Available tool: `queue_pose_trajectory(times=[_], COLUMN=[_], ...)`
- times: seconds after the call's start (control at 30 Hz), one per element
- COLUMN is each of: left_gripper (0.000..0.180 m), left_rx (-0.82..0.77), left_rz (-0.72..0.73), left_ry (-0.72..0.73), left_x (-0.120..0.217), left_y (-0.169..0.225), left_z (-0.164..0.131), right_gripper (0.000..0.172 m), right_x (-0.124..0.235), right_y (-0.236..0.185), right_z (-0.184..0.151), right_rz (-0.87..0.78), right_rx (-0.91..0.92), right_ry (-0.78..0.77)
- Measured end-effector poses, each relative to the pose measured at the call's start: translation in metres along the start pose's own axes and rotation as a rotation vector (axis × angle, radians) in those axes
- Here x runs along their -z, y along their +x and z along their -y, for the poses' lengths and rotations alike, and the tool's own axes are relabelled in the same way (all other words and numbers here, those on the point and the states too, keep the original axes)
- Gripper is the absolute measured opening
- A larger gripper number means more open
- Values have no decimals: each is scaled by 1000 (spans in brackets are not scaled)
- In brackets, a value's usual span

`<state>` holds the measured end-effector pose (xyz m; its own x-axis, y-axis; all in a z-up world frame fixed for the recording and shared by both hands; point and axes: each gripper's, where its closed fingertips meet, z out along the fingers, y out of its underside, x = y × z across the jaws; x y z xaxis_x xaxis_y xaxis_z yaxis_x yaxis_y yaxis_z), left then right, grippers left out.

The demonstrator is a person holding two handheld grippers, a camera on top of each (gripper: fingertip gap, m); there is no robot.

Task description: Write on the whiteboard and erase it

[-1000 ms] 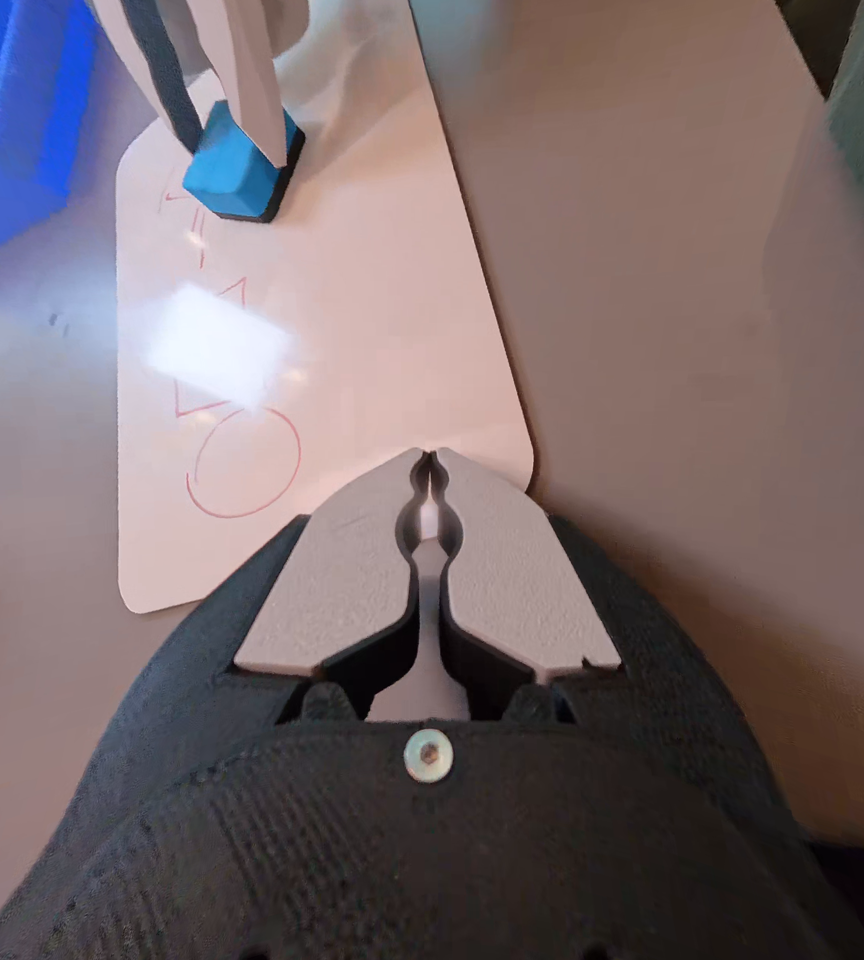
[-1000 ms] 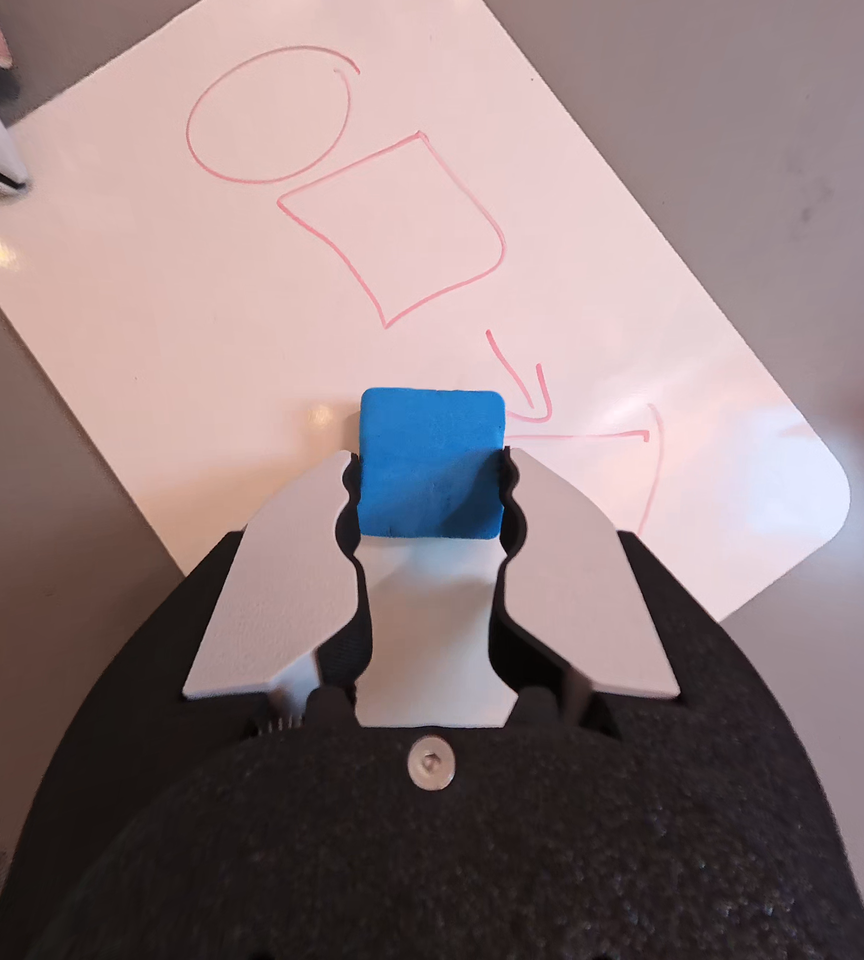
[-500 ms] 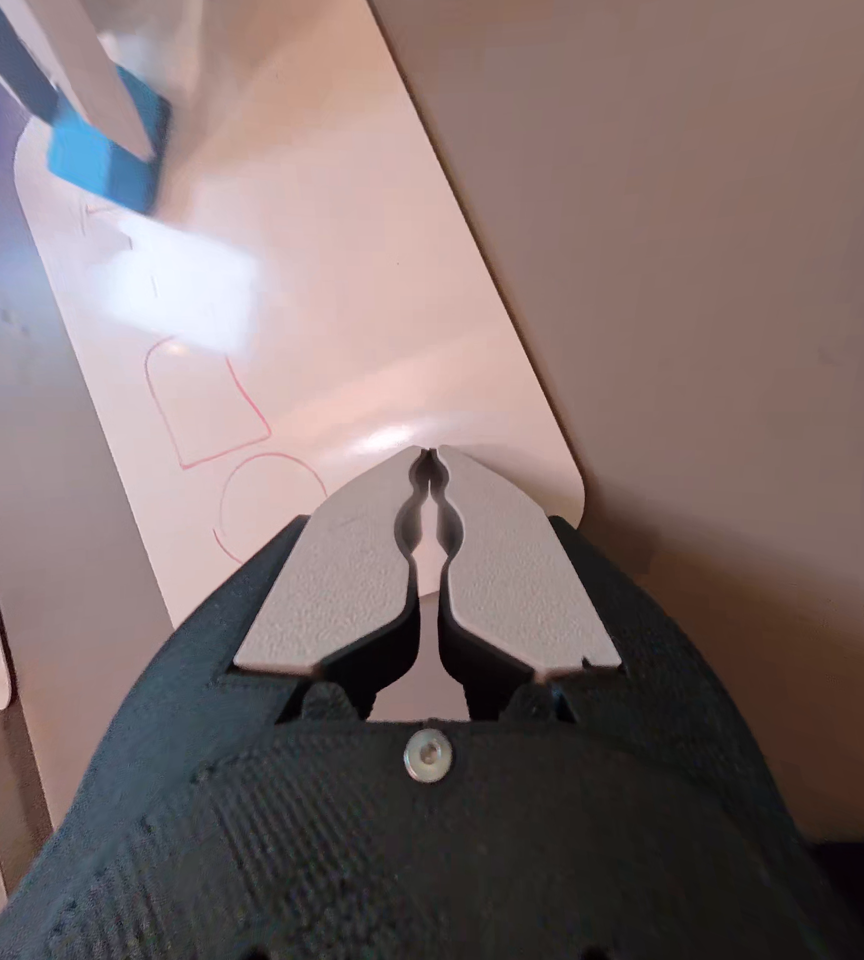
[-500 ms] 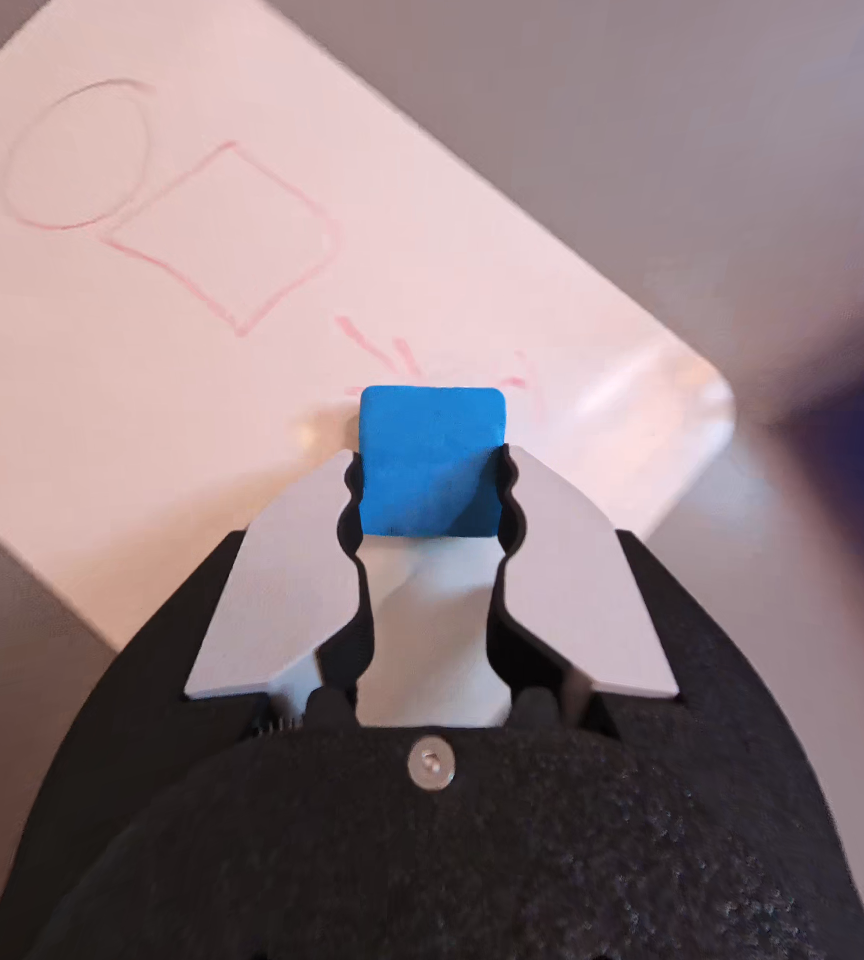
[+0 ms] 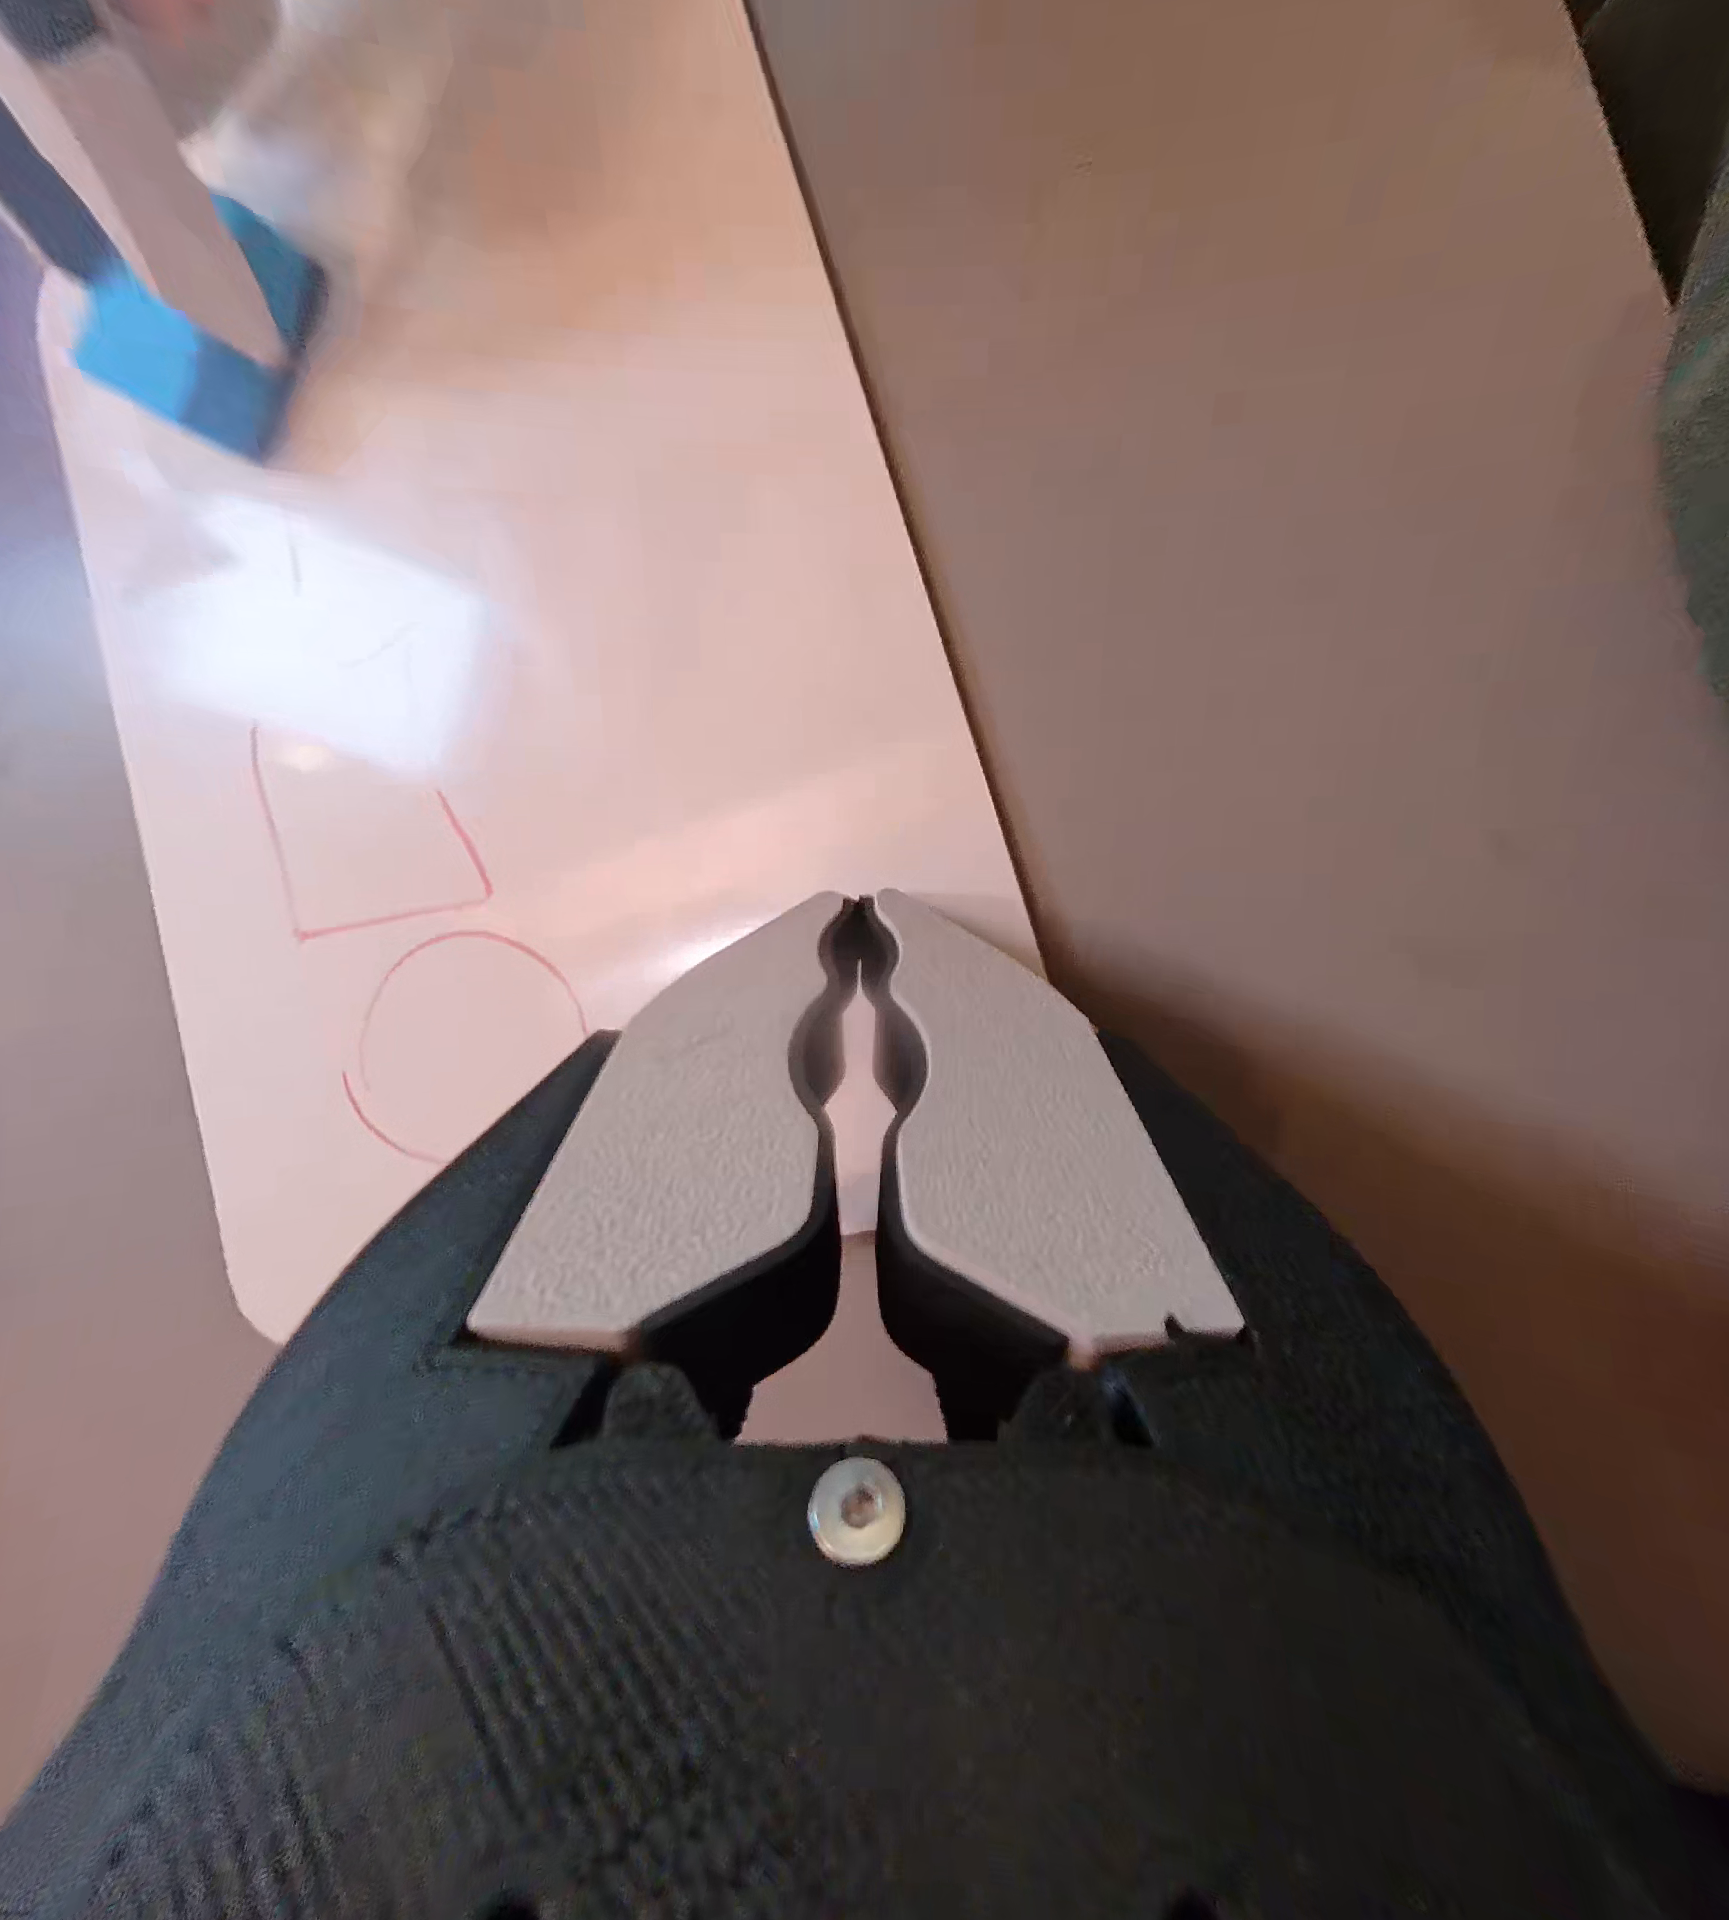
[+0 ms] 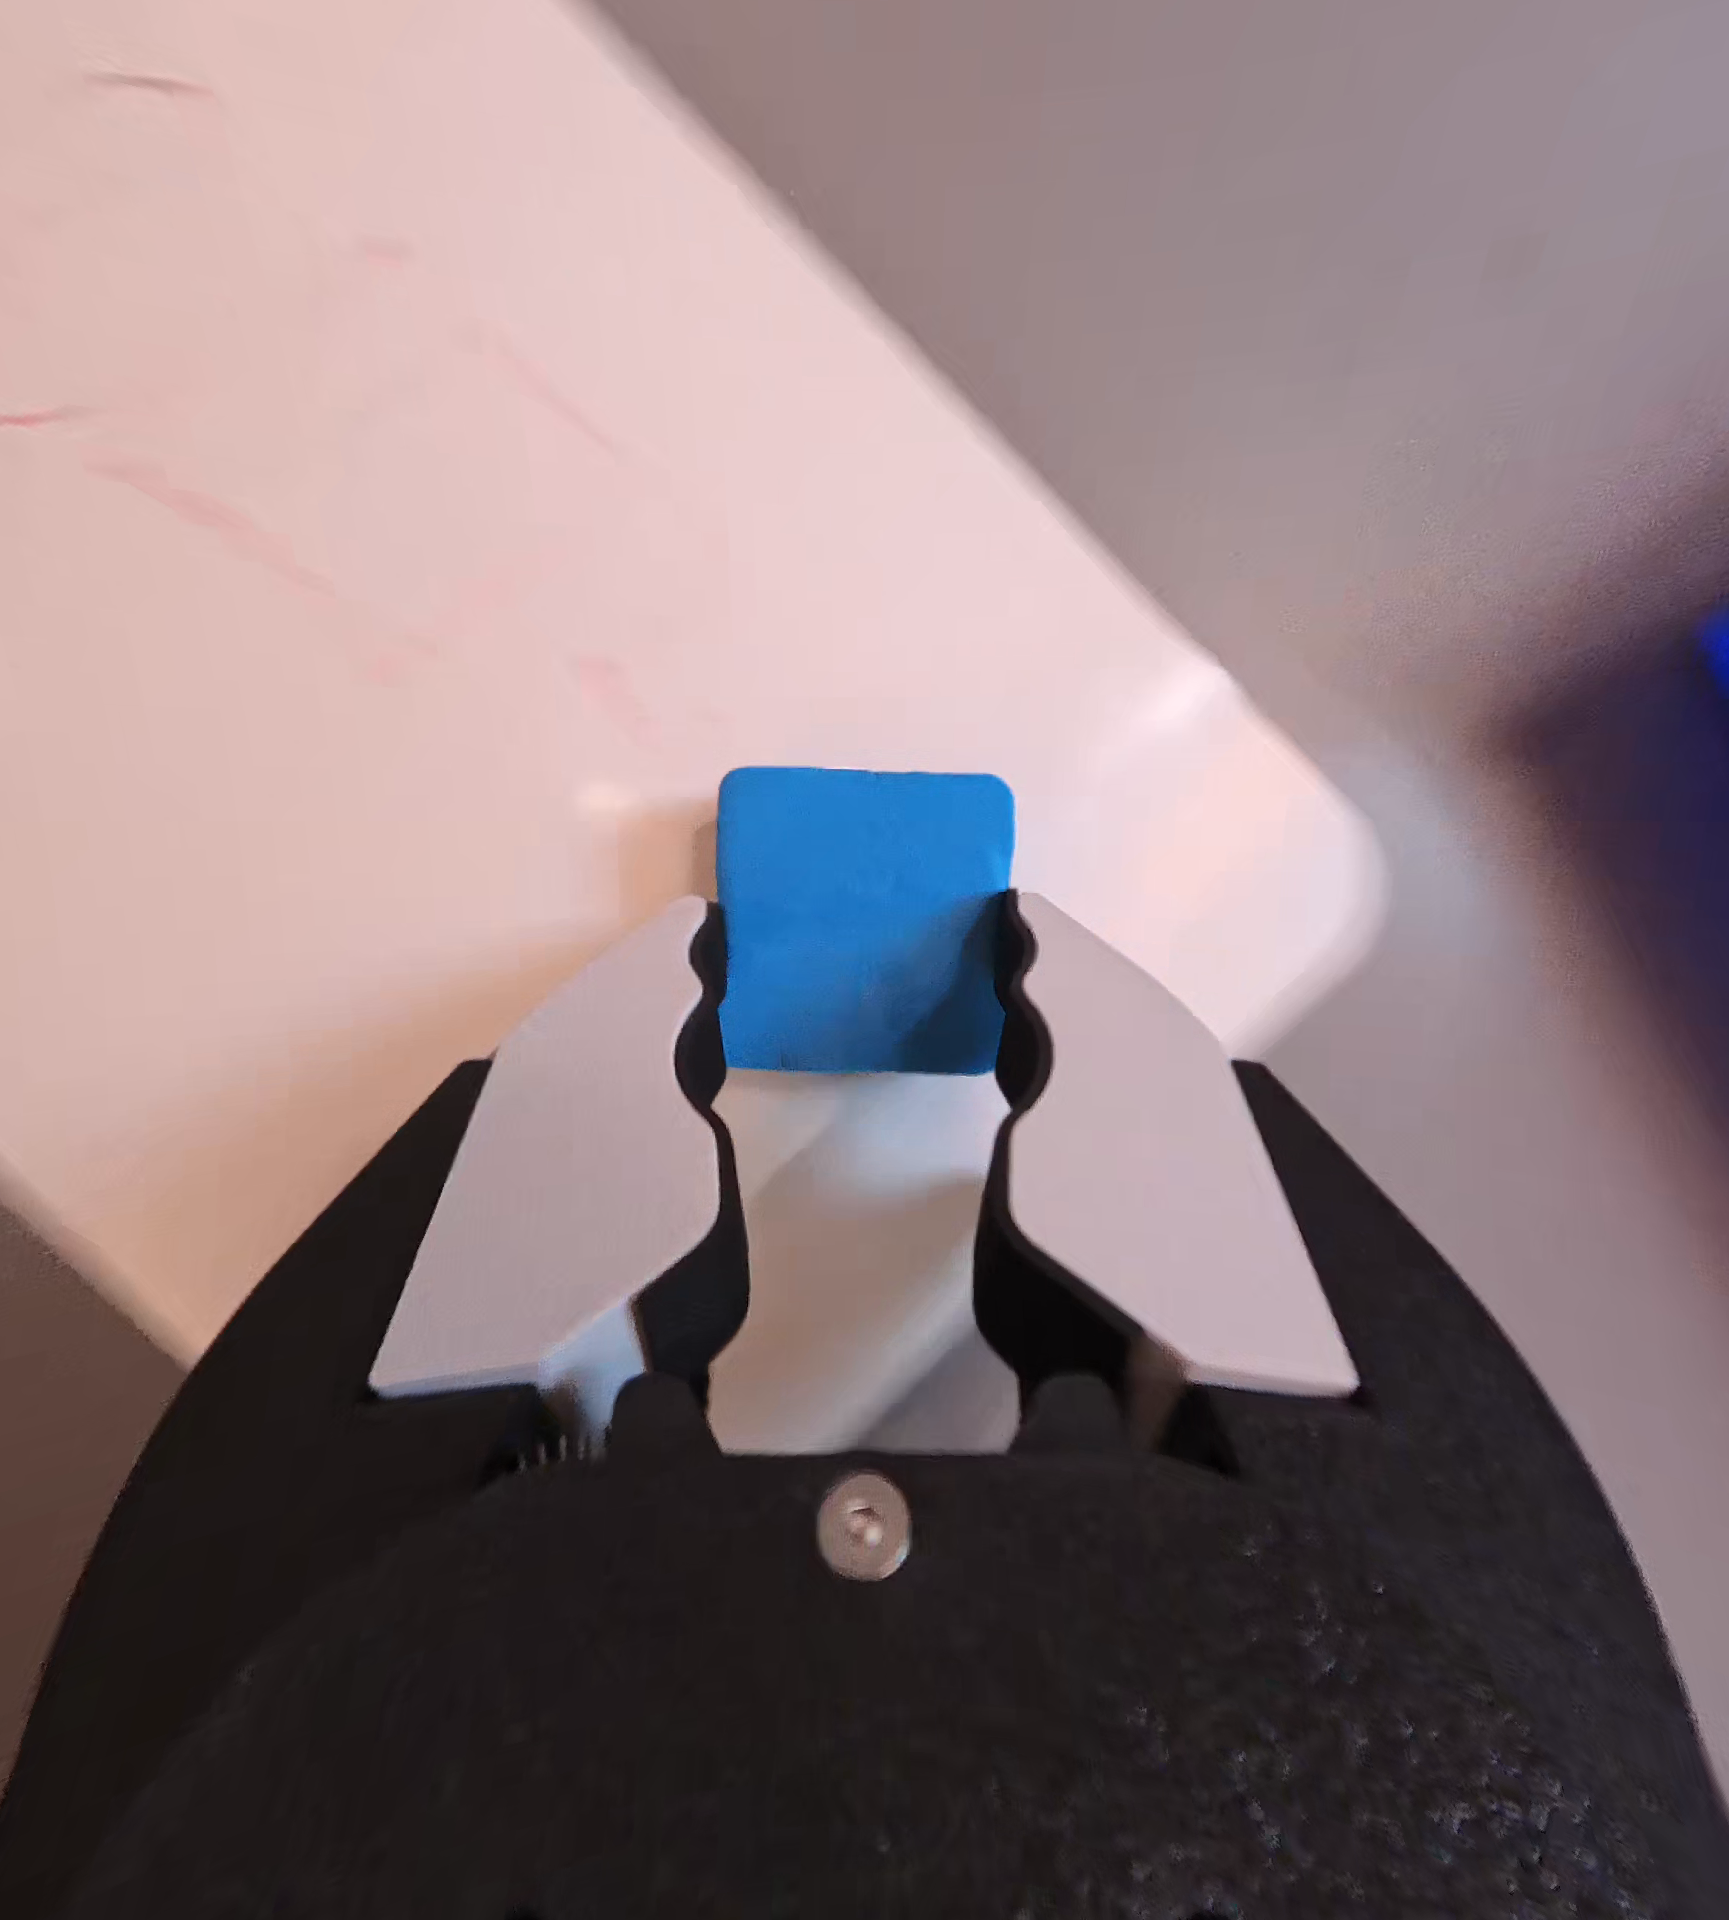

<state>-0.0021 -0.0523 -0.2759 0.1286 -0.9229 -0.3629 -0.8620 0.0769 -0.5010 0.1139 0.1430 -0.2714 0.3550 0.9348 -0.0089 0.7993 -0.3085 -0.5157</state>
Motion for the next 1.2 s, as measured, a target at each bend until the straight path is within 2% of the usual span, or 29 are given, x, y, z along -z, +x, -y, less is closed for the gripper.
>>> queue_pose_trajectory(times=[0.07, 0.1, 0.2, 0.27, 0.3, 0.37, 0.43, 0.47, 0.53, 0.6, 0.63, 0.7, 0.77, 0.8, 0.87, 0.93, 0.97, 1.0, 1.1, 1.13, 1.17, 1.2], left_gripper=[1, 1, 1, 1, 1, 1, 1, 1, 1, 1, 1, 1, 1, 1, 1, 1, 1, 1, 1, 1, 1, 1], left_rx=[-26, -27, 4, 21, 21, 13, 13, 8, 2, 13, 19, 20, 10, 6, 4, 12, 17, 18, 9, 6, 6, 8], left_rz=[37, 47, 28, 18, 19, 18, 10, 16, 29, 20, 15, 13, 20, 25, 31, 26, 22, 22, 27, 30, 30, 26], left_ry=[-22, -25, -15, -7, -8, -7, 3, 0, -6, -3, 1, 4, 0, -1, 0, 5, 10, 14, 14, 15, 16, 18], left_x=[0, 0, -1, -1, -1, -1, -2, -2, -2, -2, -2, -2, -2, -2, -2, -2, -2, -2, -2, -2, -2, -2], left_y=[0, 0, 1, 1, 1, 3, 5, 5, 4, 4, 4, 4, 4, 4, 4, 4, 4, 4, 4, 4, 5, 5], left_z=[0, 1, 3, 3, 3, 4, 7, 6, 6, 6, 6, 6, 6, 6, 6, 6, 6, 6, 5, 5, 5, 5], right_gripper=[50, 50, 50, 50, 50, 50, 50, 50, 50, 50, 50, 50, 50, 50, 50, 50, 50, 50, 50, 50, 50, 50], right_x=[5, 1, -16, -8, -2, 5, -2, -10, -21, -15, -9, -1, -6, -15, -37, -42, -40, -37, -41, -46, -52, -58], right_y=[49, 51, -30, -59, -49, 8, 35, 21, -41, -80, -74, -10, 35, 29, -40, -112, -126, -122, -39, -28, -39, -71], right_z=[-8, -2, 25, 11, 1, -11, 1, 14, 32, 21, 12, -1, 7, 22, 58, 65, 60, 56, 63, 72, 81, 90], right_rz=[-82, -98, 29, 85, 81, -19, -59, -43, 60, 121, 123, 5, -51, -57, 59, 163, 180, 190, 60, 51, 55, 115], right_rx=[-176, -187, 56, 158, 121, -49, -140, -85, 73, 196, 182, 9, -151, -113, 66, 273, 335, 333, 94, 44, 85, 164], right_ry=[2, 0, -10, -75, -93, -90, -53, -36, -33, -73, -89, -108, -66, -52, -11, -58, -95, -119, -107, -93, -87, -72])
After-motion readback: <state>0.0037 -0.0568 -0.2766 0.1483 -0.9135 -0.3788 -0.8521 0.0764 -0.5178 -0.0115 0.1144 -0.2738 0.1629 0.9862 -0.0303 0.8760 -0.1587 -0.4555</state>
